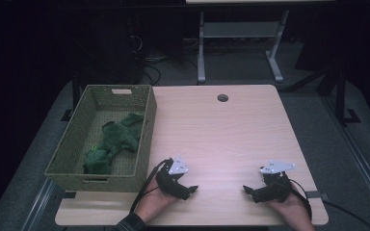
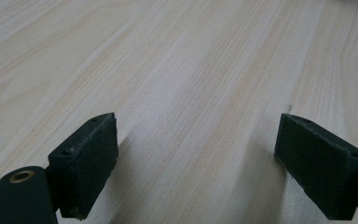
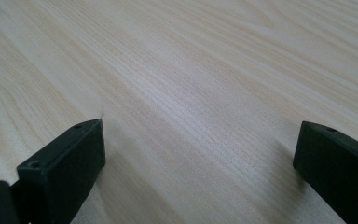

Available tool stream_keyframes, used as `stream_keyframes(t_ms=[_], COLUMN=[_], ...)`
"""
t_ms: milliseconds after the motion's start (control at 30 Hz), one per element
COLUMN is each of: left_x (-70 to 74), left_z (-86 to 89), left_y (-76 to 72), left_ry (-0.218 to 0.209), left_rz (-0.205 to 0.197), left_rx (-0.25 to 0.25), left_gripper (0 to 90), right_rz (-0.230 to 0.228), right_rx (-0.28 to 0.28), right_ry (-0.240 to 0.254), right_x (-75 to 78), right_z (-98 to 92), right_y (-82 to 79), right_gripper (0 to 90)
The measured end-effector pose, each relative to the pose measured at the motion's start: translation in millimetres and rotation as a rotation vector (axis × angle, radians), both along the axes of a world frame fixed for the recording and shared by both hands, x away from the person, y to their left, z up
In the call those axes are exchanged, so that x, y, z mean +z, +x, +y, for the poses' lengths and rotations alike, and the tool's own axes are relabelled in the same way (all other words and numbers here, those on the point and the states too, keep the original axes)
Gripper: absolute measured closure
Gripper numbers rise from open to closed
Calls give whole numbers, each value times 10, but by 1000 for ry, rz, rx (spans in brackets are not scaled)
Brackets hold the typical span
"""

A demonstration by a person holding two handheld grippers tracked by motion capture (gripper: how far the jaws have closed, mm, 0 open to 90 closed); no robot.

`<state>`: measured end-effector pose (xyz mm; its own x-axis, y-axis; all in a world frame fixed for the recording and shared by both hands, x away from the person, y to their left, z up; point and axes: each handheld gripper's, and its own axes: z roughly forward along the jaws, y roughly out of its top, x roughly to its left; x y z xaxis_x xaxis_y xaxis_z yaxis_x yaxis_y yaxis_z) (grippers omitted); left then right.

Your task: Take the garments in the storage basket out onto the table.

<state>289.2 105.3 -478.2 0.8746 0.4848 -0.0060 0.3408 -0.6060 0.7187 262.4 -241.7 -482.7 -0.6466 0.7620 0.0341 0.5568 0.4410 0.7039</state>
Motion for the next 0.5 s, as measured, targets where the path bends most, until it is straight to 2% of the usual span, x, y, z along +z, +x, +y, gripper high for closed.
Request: stream_keyframes(t_ms=[233,367,500], left_x=[4,29,60], left_z=[11,20,37], left_y=[19,37,44], left_ry=[1,26,28], left_rz=[0,4,1], left_rx=[-15,-20,-14], left_gripper=[134,138,138], right_rz=[-1,-1,-1], right_rx=[1,0,0], right_ry=[0,0,0], right_x=[0,0,0], right_z=[-1,0,-1], right_y=[1,1,1], right_gripper=[19,19,19])
